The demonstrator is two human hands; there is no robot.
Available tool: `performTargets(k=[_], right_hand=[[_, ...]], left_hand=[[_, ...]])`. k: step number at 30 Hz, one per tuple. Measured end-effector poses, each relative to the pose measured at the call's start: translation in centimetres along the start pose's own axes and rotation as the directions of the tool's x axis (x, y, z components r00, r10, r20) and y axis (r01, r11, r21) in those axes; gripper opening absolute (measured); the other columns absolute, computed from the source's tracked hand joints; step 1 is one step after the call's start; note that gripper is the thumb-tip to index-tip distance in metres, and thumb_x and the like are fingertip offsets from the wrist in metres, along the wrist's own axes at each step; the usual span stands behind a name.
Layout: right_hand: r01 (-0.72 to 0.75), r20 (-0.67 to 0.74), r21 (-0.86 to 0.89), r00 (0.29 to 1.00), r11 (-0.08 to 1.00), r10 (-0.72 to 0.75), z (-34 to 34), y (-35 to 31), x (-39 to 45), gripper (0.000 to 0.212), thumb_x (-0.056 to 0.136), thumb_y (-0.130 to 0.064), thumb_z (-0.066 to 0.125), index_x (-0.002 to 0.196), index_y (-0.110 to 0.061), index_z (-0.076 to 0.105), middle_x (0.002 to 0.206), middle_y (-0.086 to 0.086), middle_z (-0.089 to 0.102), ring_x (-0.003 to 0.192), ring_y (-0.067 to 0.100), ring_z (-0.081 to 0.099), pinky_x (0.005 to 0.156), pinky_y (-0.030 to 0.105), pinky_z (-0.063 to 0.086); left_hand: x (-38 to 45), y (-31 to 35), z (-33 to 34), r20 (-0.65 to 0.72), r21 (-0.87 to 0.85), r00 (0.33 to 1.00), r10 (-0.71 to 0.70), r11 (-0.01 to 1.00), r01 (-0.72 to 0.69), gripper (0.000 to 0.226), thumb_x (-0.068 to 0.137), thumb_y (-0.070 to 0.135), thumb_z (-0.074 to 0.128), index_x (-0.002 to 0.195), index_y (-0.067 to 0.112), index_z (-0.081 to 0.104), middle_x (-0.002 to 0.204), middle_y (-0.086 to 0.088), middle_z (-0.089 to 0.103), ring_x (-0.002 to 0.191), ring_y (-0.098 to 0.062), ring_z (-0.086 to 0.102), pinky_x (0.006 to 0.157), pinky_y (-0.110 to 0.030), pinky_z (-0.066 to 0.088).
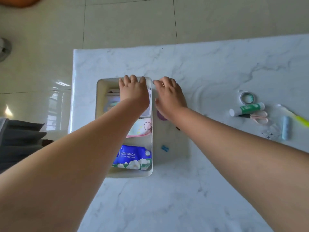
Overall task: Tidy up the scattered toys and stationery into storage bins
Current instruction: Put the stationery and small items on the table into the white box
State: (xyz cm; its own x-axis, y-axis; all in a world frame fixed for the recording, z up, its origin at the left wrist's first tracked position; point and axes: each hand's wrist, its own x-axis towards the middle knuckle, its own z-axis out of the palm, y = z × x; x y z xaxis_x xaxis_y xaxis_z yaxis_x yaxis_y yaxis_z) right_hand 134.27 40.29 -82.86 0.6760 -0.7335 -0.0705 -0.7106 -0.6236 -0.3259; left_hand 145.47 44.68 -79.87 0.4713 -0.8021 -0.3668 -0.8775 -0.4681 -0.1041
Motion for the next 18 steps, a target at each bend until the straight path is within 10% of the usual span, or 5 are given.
performTargets(k=[18], right_hand=[[-0.418,0.094,-0.151,0.896,0.896,0.434,-4.8,28.2,-10.9,0.042,0.082,-0.001,0.053,0.122,-0.014,0.05,0.126,0.013,0.043,0.116,0.034,0.042,0.096,0.037,0.038]], left_hand=[[-2.9,29.3,4.0,0.029,-0.247,0.938,0.346,0.912,-0.329,0.05,0.092,0.031,0.059,0.135,0.015,0.04,0.128,-0.009,0.047,0.123,-0.029,0.04,0.091,-0.038,0.04]])
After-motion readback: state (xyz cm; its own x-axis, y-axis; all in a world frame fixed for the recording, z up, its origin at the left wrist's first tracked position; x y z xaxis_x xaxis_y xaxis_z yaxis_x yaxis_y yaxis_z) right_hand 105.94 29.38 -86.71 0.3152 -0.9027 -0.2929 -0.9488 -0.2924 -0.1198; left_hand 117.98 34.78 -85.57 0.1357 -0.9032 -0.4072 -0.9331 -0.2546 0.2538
